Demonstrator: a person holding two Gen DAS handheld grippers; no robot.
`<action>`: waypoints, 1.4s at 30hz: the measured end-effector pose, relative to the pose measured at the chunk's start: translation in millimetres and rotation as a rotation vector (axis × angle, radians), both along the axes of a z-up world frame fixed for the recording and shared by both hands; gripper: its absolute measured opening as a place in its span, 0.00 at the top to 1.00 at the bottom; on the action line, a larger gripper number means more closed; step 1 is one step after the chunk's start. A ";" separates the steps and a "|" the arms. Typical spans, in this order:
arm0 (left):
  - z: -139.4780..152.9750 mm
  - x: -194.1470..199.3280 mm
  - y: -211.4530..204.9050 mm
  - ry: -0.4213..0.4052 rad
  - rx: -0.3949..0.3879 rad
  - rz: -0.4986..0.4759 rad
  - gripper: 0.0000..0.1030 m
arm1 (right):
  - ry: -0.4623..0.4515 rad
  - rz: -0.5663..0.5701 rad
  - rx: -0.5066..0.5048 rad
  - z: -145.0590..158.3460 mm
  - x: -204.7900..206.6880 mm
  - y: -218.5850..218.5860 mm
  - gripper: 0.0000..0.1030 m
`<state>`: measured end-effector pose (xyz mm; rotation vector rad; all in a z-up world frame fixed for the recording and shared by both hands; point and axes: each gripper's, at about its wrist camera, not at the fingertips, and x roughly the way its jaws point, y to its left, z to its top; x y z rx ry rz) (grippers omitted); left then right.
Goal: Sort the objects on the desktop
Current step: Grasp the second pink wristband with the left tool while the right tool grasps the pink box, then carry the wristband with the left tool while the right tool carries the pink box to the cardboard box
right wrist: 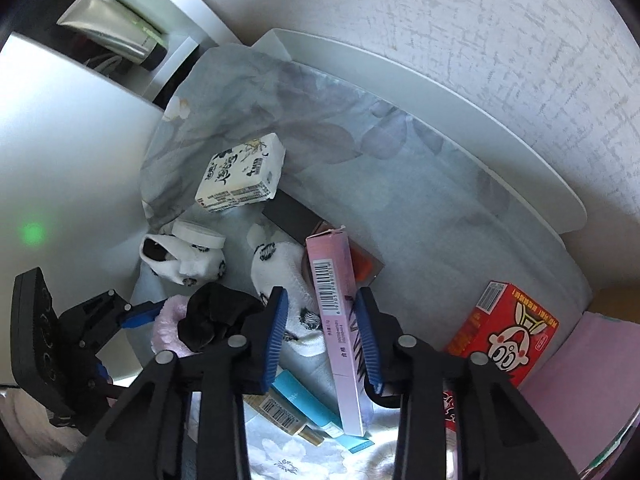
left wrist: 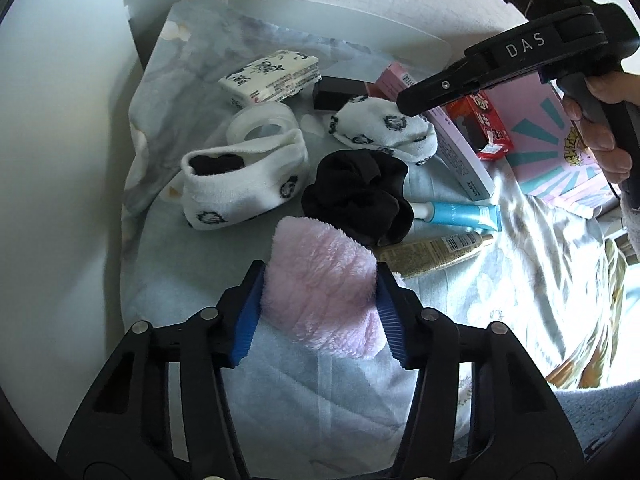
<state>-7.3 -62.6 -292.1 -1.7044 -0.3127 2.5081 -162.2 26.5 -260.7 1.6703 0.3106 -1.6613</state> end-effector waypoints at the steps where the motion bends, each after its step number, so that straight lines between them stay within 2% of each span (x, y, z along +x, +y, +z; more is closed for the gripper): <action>1: 0.2 0.6 -0.5 -0.001 0.004 0.003 0.53 | -0.008 -0.007 -0.004 -0.7 -0.5 0.6 0.69; 9: 1.2 3.1 -3.7 -0.007 0.018 0.004 0.53 | -0.093 -0.089 -0.062 -7.2 -4.9 8.8 0.69; 13: 2.2 4.6 -3.0 -0.005 0.008 -0.002 0.54 | -0.092 -0.122 -0.031 -12.5 -4.5 9.4 0.69; 17: 3.3 3.3 -3.7 -0.014 -0.001 -0.007 0.62 | -0.023 -0.088 0.025 -12.9 3.3 4.9 0.86; 20: 7.6 3.4 -5.6 -0.017 0.002 -0.003 0.70 | 0.003 -0.075 0.042 -8.9 10.8 3.1 0.88; 24: 18.9 7.3 -7.7 -0.012 -0.008 -0.011 0.76 | 0.041 -0.065 0.024 9.8 24.2 2.5 0.88; 30: 44.8 12.0 -14.4 0.018 -0.006 -0.003 0.77 | 0.102 -0.062 -0.004 48.4 41.9 3.8 0.88; 34: 71.9 12.8 -19.8 0.047 0.007 0.035 0.77 | 0.133 -0.074 -0.024 76.6 22.8 -4.7 0.88; 35: 78.1 12.1 -20.2 0.055 0.007 0.045 0.77 | 0.143 -0.072 -0.024 75.3 11.5 4.2 0.88; 42: 130.6 -4.8 -13.0 0.140 0.009 0.031 0.77 | 0.228 -0.104 -0.053 130.1 26.8 38.9 0.88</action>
